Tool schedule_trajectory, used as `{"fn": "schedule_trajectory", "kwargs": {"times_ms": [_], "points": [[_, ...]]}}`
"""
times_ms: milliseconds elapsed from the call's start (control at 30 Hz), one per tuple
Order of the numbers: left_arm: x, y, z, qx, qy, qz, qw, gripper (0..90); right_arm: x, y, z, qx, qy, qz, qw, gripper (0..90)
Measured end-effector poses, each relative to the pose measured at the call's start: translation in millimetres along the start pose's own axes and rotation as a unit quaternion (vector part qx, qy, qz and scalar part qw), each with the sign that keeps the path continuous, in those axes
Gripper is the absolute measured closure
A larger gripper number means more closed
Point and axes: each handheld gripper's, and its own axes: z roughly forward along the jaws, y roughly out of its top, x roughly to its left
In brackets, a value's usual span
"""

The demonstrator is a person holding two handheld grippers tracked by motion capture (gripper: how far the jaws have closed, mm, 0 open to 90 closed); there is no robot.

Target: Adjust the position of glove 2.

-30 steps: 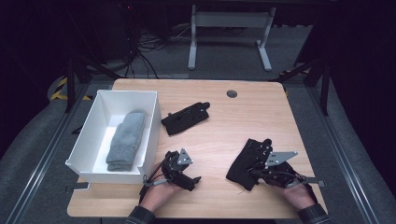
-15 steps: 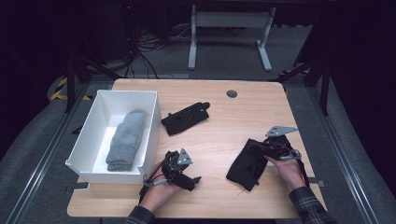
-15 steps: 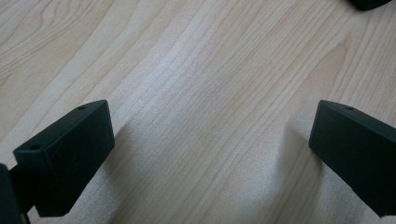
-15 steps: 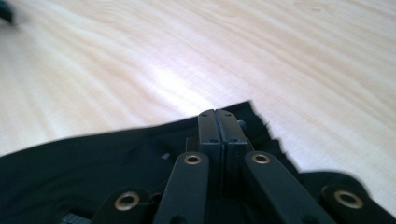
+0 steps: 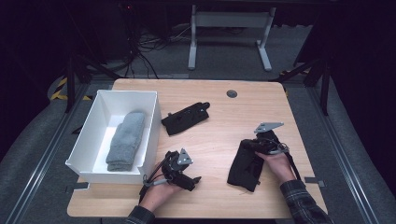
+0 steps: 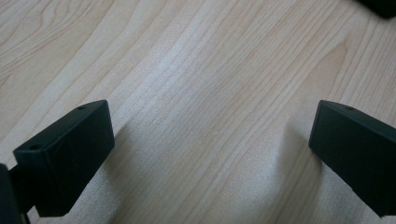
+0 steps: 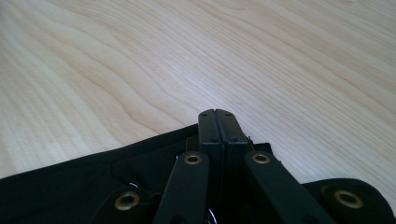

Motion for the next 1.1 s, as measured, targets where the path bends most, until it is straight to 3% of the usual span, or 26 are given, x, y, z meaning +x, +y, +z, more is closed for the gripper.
{"fn": "schedule_trajectory", "kwargs": {"times_ms": [167, 200, 500, 600, 700, 767, 833, 933, 1100], "points": [[0.0, 0.0, 0.0, 0.0, 0.0, 0.0, 1.0, 0.5, 9.5, 1.6, 3.1, 0.0, 0.027, -0.017, 0.9995, 90.0], [0.0, 0.0, 0.0, 0.0, 0.0, 0.0, 1.0, 0.5, 16.5, 2.4, 4.8, 0.0, 0.038, -0.028, 0.9989, 90.0], [-0.5, 0.6, 0.2, 0.001, 0.003, -0.003, 1.0, 0.5, 37.3, -2.8, 0.4, 0.006, 0.059, -0.046, 0.9972, 90.0], [-1.9, 4.2, 0.7, 0.006, 0.01, -0.009, 0.9999, 1.8, 39.2, -2.4, -2.9, -0.002, 0.061, -0.042, 0.9972, 78.6], [-2.3, 8.4, -1.7, 0.005, 0.015, -0.005, 0.9999, 17.0, 40.8, -2.9, -9.5, -0.01, 0.052, -0.042, 0.9977, 69.5], [-1.4, 11.0, -1.2, 0.002, 0.021, -0.012, 0.9997, 23.1, 40.7, -5.2, -14.8, -0.015, 0.042, -0.04, 0.9982, 60.2], [2.9, 15.4, -1.3, -0.003, 0.027, -0.02, 0.9994, 35.3, 38.4, -9.2, -20.3, -0.021, 0.027, -0.031, 0.9989, 50.6], [7.8, 20.4, -2.0, -0.005, 0.028, -0.032, 0.9991, 55.0, 34.9, -16.0, -26.4, -0.025, 0.015, -0.02, 0.9994, 44.6], [17.7, 34.3, -5.1, -0.004, 0.046, -0.052, 0.9976, 86.7, 30.5, -27.0, -31.8, -0.02, 0.012, -0.007, 0.9997, 37.1]]}}
